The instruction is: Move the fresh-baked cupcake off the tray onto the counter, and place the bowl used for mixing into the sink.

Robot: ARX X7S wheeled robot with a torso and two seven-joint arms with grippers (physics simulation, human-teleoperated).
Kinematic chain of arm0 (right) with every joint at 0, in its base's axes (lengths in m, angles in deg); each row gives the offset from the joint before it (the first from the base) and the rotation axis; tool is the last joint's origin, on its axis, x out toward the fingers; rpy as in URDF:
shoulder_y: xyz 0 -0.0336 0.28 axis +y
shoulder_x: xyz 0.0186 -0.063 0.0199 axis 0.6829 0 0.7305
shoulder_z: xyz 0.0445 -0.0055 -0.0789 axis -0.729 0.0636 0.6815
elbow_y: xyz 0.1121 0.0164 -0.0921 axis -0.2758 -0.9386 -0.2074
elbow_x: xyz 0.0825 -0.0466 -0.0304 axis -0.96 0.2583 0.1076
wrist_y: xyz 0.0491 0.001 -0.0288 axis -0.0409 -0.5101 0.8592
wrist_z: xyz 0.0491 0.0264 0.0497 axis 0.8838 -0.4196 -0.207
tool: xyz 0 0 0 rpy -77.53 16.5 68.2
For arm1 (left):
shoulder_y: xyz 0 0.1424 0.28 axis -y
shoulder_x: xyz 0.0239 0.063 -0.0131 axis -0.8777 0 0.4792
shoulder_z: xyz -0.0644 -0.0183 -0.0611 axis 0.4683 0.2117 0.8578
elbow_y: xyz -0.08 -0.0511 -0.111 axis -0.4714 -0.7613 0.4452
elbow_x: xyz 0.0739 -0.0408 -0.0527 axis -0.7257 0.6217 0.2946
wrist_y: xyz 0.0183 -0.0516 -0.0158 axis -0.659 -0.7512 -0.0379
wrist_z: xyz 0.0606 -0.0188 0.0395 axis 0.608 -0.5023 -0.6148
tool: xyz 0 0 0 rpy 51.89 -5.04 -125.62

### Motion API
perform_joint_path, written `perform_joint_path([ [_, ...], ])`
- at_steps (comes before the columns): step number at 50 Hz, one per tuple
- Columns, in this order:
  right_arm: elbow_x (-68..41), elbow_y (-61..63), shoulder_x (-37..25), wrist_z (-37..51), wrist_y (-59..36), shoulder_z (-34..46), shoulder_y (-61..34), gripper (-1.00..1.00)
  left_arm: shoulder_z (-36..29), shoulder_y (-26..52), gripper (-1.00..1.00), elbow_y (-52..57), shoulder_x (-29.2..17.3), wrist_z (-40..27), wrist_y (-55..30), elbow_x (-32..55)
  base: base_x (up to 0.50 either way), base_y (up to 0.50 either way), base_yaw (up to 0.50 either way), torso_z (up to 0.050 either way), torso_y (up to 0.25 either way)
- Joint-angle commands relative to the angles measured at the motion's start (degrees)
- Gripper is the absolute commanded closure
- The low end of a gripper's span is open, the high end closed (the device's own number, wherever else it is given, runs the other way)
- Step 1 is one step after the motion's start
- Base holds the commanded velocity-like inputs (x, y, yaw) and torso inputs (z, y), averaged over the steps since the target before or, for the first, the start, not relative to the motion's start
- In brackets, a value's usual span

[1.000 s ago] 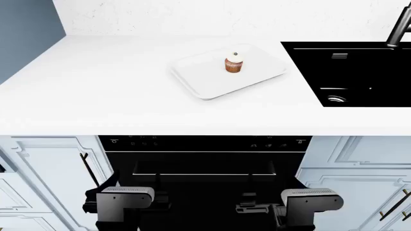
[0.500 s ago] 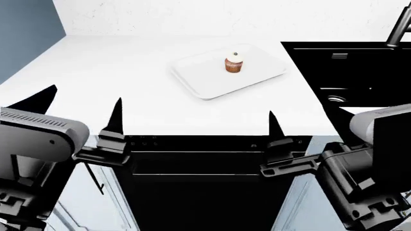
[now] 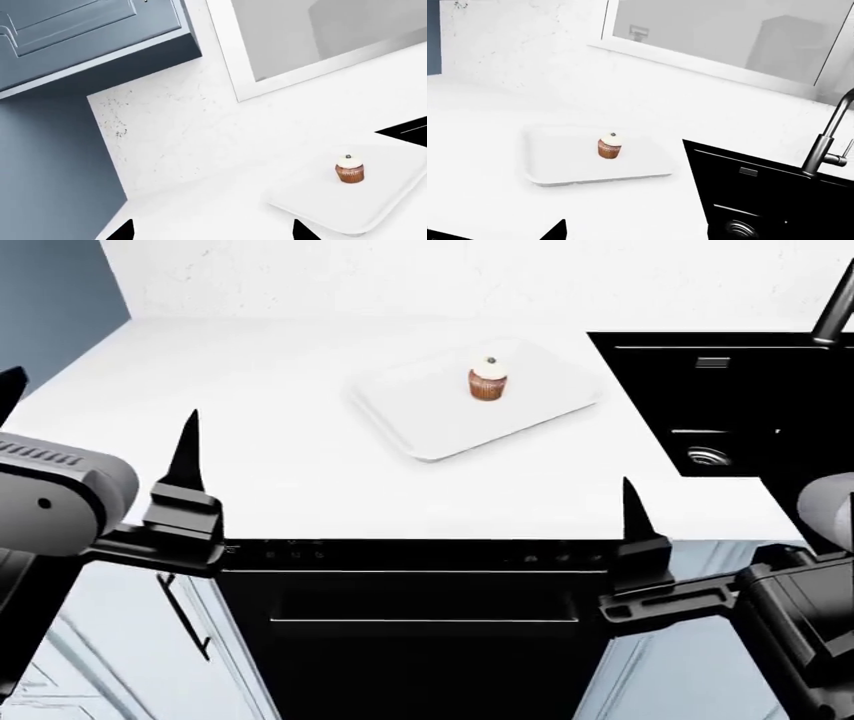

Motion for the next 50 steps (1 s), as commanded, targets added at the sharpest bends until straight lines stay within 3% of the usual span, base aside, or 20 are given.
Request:
perform_joint_path([
  [1,-1.26,-0.34,-0.03,1.27,-1.60,0.05,-1.41,-1.00,-0.85,2.13,-1.00,0.07,-0.56,-1.30,-1.00,1.90,0.27,0.00,0.00,0.000,0.000],
  [50,-1.09,-0.36,2.29,1.33,-4.01,2.18,-3.06,-1.00,-0.22,0.84,-1.00,-0.72,-0.21,-0.58,-0.74,0.87,0.27,0.00,0.00,0.000,0.001],
])
